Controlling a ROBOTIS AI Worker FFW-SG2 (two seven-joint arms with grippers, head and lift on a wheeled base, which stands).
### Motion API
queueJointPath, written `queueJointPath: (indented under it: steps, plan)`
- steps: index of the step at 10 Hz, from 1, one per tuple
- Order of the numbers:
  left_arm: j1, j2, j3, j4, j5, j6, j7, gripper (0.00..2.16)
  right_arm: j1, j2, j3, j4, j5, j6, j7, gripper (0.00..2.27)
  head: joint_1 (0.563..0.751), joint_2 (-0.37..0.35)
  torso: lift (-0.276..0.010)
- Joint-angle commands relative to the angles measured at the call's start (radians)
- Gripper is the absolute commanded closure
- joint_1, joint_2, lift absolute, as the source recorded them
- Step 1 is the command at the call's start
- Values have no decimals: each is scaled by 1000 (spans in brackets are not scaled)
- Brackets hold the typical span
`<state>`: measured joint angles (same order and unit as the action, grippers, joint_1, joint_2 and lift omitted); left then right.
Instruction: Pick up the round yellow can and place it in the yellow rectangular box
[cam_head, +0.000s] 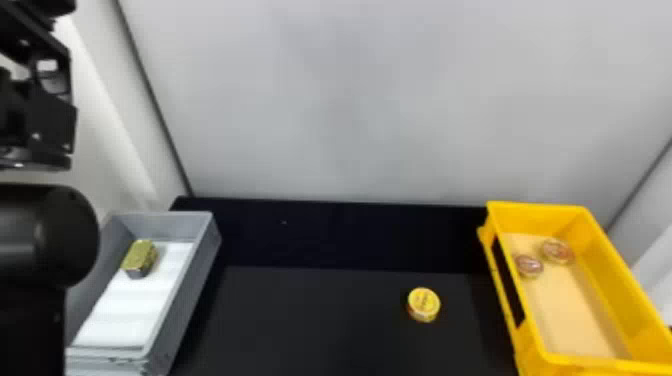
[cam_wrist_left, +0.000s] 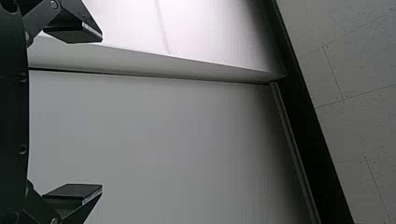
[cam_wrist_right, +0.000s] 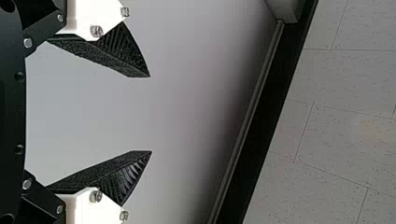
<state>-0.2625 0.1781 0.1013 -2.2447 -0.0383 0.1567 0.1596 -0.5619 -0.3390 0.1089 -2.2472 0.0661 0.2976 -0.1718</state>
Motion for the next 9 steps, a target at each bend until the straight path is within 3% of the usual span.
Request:
queueJointPath:
  steps: [1, 4, 6, 9]
  plan:
    - [-1, 1, 0, -1, 0, 1, 2, 140, 2, 0, 2, 0, -2, 0, 0, 263, 663, 54, -2]
    - [-4, 6, 11, -9, 0, 11, 0, 140, 10, 6, 8, 3, -3, -8, -2, 265, 663, 54, -2]
    - [-6, 23, 31, -30, -11, 21, 0, 140, 13, 12, 23, 17, -14, -12, -12, 265, 663, 54, -2]
    - [-9, 17, 35, -35, -18, 27, 0, 140, 13, 9, 26, -12, -32, 81, -3, 263, 663, 54, -2]
